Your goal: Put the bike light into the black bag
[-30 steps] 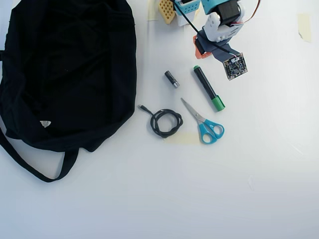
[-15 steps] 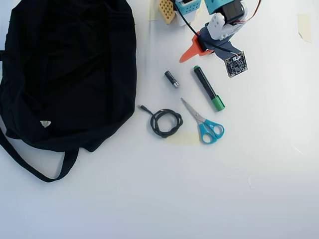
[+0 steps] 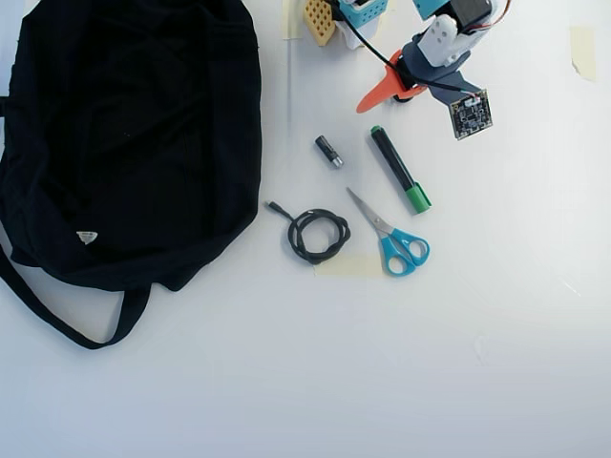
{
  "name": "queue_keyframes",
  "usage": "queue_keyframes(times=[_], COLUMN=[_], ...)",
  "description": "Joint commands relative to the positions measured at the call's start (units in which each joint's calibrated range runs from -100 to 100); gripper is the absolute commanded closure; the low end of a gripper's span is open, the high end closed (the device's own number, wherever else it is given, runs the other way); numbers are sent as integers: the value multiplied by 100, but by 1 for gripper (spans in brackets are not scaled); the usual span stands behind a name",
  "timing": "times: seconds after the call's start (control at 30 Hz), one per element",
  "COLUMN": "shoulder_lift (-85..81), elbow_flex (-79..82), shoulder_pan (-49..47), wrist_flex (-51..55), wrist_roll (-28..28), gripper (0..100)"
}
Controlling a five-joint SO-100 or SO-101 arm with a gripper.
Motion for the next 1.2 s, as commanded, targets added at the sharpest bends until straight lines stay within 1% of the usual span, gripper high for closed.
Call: queue_keyframes(times=[0.0, 0.1, 0.27, 0.37, 0.87, 1.03, 1.17], shoulder_lift=[-95, -78, -186, -186, -194, -302, -692], elbow_flex=[-129, 24, 841, 1048, 1219, 1039, 1102], shoulder_pan=[-174, -182, -159, -174, -339, -339, -346], wrist_flex=[-145, -283, -1239, -1437, -1342, -714, -645], wrist_roll=[-212, -239, -239, -239, -176, -176, -176], gripper=[56, 56, 56, 56, 56, 56, 56])
